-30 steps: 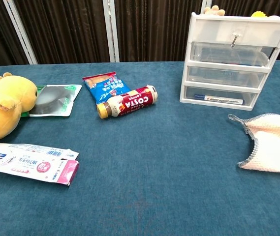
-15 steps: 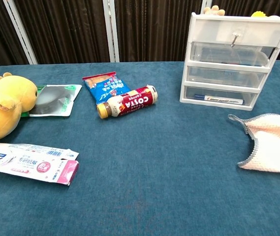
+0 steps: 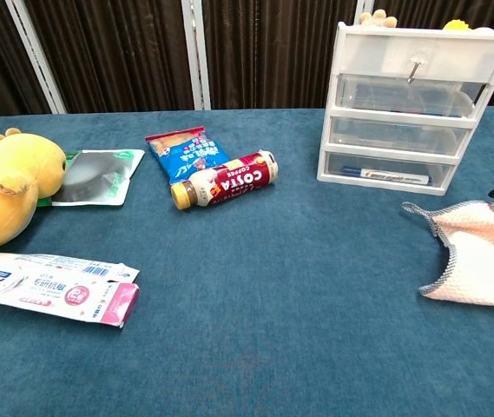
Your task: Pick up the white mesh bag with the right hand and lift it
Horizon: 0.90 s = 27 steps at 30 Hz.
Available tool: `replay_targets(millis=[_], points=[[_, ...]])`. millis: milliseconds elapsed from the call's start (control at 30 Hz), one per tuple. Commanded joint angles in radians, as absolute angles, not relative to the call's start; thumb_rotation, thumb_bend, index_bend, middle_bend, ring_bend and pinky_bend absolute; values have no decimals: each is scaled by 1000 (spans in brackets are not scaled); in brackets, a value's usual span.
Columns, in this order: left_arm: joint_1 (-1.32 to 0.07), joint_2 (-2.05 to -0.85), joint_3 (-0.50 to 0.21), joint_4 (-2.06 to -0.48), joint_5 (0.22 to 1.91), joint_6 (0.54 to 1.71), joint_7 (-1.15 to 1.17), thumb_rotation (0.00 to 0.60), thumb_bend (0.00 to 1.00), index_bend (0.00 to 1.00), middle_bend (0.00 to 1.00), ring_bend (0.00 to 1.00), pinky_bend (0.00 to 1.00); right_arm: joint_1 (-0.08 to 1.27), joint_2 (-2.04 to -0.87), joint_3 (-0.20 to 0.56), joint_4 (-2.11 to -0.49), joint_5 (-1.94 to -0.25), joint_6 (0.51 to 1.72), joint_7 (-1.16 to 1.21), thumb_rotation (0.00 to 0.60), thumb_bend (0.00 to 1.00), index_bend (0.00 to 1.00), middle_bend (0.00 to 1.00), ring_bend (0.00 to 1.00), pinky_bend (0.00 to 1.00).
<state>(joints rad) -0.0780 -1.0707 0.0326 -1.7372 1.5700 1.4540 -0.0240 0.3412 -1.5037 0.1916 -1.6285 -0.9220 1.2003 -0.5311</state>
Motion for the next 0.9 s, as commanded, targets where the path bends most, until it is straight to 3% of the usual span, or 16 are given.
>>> replay_targets(millis=[33,200,267,333,467,600,700,900], points=[[-80,-1071,32,-1739,1566,1449,-23,600,0,0,0,0,0,356,-1518,198,-1618,-900,1190,-538,600,13,99,25,0,135],[-83,-1071,30,-1743,1556,1440,-21,600,0,0,0,0,0,376,-1543,194,-1600,-877,1183,-564,600,69,155,82,6,138],[-83,-1070,29,-1745,1552,1437,-21,600,0,0,0,0,0,384,-1556,194,-1592,-857,1174,-574,600,153,213,147,53,179],[-84,-1069,28,-1747,1548,1435,-22,600,0,0,0,0,0,391,-1567,192,-1582,-846,1170,-580,600,253,279,217,130,271],[-85,-1068,27,-1749,1542,1430,-25,600,0,0,0,0,0,398,-1594,187,-1548,-858,1179,-569,600,441,445,412,370,587],[-86,-1067,26,-1751,1542,1430,-27,600,0,0,0,0,0,397,-1608,188,-1527,-879,1187,-534,600,517,565,560,579,815],[-86,-1066,27,-1750,1541,1428,-30,600,0,0,0,0,0,394,-1603,193,-1538,-899,1193,-503,600,541,622,615,652,884],[-86,-1068,25,-1752,1541,1431,-34,600,0,0,0,0,0,390,-1558,210,-1615,-1018,1242,-423,600,575,660,649,688,908]])
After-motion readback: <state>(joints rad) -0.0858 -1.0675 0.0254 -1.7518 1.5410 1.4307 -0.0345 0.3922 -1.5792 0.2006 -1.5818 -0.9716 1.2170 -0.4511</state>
